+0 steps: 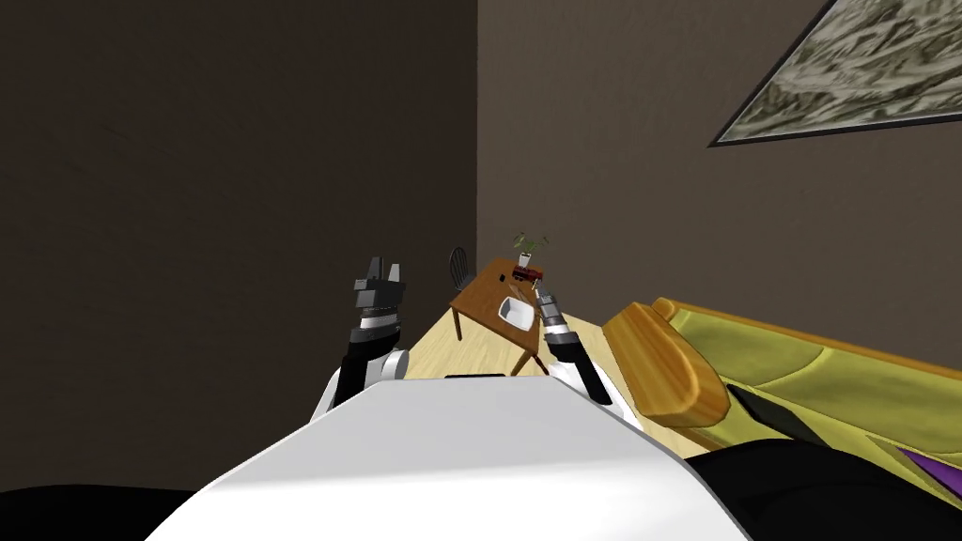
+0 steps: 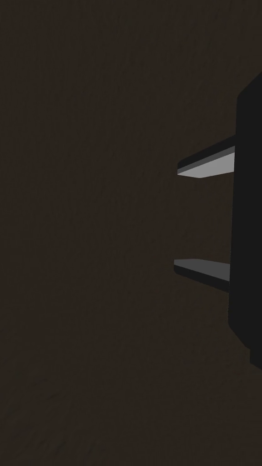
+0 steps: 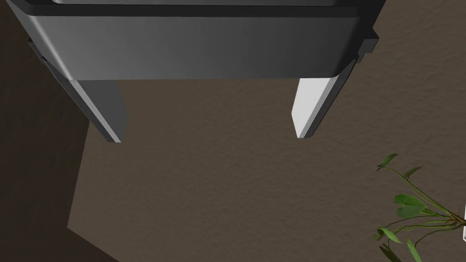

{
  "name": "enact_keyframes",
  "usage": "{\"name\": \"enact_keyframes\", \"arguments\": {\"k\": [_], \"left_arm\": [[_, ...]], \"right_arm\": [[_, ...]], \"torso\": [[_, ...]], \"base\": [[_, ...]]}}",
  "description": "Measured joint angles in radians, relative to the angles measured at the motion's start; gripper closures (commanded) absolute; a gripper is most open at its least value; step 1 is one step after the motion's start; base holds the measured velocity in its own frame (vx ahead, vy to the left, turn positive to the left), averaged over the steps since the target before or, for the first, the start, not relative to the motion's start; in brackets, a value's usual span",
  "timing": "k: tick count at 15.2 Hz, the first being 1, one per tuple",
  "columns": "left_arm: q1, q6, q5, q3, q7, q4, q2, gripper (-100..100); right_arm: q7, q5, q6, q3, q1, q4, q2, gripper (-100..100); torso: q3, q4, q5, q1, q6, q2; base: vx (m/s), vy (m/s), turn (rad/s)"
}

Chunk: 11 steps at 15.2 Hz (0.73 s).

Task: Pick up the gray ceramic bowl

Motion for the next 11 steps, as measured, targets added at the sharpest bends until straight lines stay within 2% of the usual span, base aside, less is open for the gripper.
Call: {"name": "enact_keyframes", "arguments": {"k": [11], "left_arm": [[0.0,0.0,0.0,0.0,0.0,0.0,0.0,0]], "right_arm": [[0.214,0.042,0.159,0.013,0.06,0.044,-0.081,-100]], "torso": [[0.0,0.0,0.0,0.0,0.0,0.0]], "base": [[0.03,0.014,0.124]]}}
